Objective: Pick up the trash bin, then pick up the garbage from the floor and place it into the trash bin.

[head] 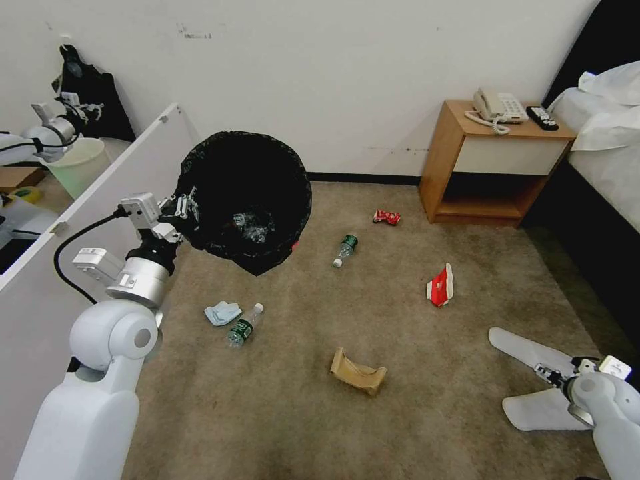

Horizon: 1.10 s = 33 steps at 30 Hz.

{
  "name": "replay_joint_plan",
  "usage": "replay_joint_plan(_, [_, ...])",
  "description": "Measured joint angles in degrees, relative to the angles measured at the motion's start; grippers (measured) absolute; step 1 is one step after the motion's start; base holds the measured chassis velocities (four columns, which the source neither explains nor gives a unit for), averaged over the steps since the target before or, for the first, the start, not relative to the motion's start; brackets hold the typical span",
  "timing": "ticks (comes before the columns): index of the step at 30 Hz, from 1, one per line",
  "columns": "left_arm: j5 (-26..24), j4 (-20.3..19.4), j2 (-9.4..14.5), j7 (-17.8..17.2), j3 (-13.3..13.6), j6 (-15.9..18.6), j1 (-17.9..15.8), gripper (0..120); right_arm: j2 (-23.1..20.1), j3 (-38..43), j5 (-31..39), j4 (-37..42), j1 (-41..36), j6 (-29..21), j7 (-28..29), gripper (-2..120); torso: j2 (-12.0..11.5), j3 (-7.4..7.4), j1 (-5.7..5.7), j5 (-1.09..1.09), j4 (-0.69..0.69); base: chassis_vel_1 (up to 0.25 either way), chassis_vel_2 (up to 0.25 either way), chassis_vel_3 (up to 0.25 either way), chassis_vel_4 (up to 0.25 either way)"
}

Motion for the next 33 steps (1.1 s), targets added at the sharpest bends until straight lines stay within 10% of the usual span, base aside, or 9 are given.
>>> replay_joint_plan(33, [-0.5,-2.4,0.6,-0.1,-1.4,0.1,2.0,4,2.3,0.9,-2.9,-6.6,1.2,3.6,-4.3,100,0.0,0.0,0.0,0.0,0.0,0.0,0.0,0.0,0.0])
